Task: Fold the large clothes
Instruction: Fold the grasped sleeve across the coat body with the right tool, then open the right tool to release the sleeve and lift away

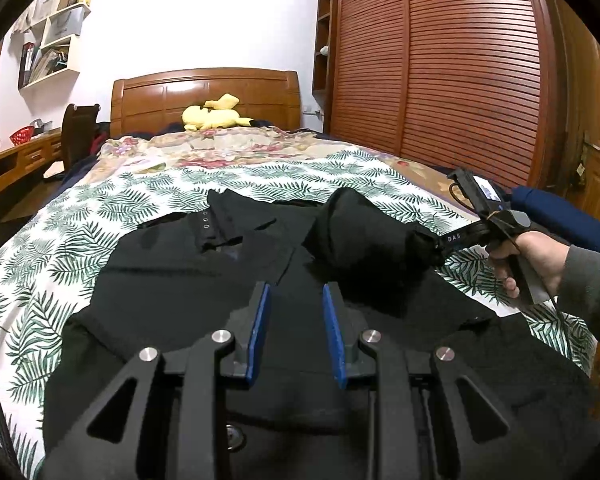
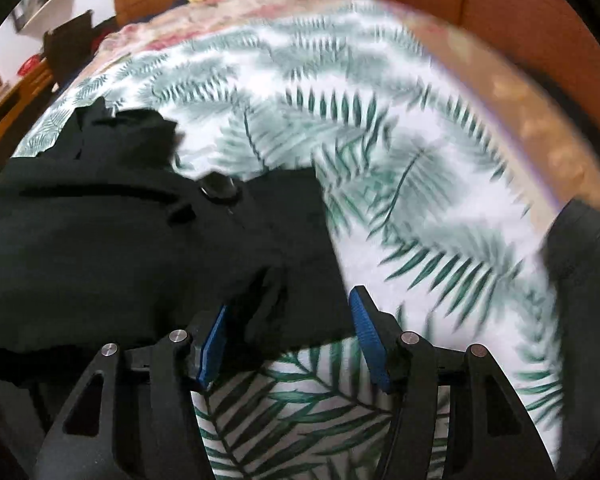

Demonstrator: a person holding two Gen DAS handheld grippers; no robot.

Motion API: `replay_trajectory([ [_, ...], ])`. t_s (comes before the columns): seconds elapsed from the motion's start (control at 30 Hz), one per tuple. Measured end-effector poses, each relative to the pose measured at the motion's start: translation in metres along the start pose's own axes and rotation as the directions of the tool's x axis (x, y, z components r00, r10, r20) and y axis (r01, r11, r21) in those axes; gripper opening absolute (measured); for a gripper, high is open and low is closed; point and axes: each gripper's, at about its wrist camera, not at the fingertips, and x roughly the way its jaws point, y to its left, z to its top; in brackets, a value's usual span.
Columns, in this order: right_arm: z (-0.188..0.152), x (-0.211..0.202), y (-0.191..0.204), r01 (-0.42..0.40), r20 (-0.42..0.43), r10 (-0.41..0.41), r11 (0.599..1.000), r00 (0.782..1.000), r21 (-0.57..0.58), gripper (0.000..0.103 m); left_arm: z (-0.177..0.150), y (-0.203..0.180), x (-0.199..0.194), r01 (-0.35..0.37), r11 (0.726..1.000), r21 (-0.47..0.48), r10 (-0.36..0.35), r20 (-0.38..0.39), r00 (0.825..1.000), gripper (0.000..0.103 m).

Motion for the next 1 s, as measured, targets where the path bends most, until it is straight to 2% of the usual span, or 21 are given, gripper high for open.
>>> replay_trajectory([
  [0.07, -0.001, 0.0, 0.001, 0.0, 0.008, 0.0, 1.0, 1.0, 0.005, 0.058, -0.001, 0.003, -0.004, -0.009, 1.0, 0.004, 0.009, -0.003, 1.0, 0.026],
  [0.17, -0.001, -0.008, 0.011, -0.049, 0.007, 0.049, 0.998, 0.999, -0.043, 0.018, -0.003, 0.008, -0.01, -0.021, 1.0, 0.009, 0.022, -0.008, 1.0, 0.026],
  [0.23, -0.001, -0.028, 0.025, -0.043, 0.064, 0.049, 0.995, 0.997, -0.088, 0.015, -0.005, 0.012, -0.016, -0.04, 0.999, 0.019, 0.04, -0.018, 0.999, 0.026],
  [0.3, -0.002, -0.058, 0.04, -0.072, 0.136, 0.086, 0.991, 0.987, -0.11, 0.014, -0.007, 0.019, -0.023, -0.045, 0.999, 0.009, 0.046, -0.026, 0.999, 0.026],
  [0.4, -0.005, -0.095, 0.07, -0.093, 0.209, 0.13, 0.979, 0.969, -0.179, 0.014, -0.011, 0.029, -0.035, -0.069, 0.998, 0.003, 0.069, -0.026, 0.997, 0.026],
  [0.53, -0.02, -0.152, 0.133, -0.136, 0.284, 0.233, 0.936, 0.93, -0.324, 0.014, -0.013, 0.046, -0.054, -0.093, 0.995, -0.025, 0.093, -0.009, 0.996, 0.026],
  [0.8, -0.074, -0.219, 0.235, -0.255, 0.274, 0.446, 0.811, 0.852, -0.527, 0.018, -0.018, 0.082, -0.084, -0.143, 0.987, -0.077, 0.144, 0.012, 0.989, 0.026],
  [0.87, -0.084, -0.224, 0.251, -0.268, 0.255, 0.469, 0.786, 0.845, -0.557, 0.019, -0.019, 0.09, -0.092, -0.159, 0.984, -0.083, 0.161, 0.02, 0.987, 0.026],
  [0.93, -0.096, -0.231, 0.264, -0.282, 0.234, 0.49, 0.762, 0.84, -0.583, 0.025, -0.021, 0.097, -0.099, -0.175, 0.981, -0.084, 0.178, 0.025, 0.984, 0.026],
  [1.0, -0.105, -0.237, 0.275, -0.282, 0.226, 0.491, 0.756, 0.841, -0.591, 0.053, -0.023, 0.103, -0.106, -0.19, 0.978, -0.085, 0.193, 0.031, 0.981, 0.026],
])
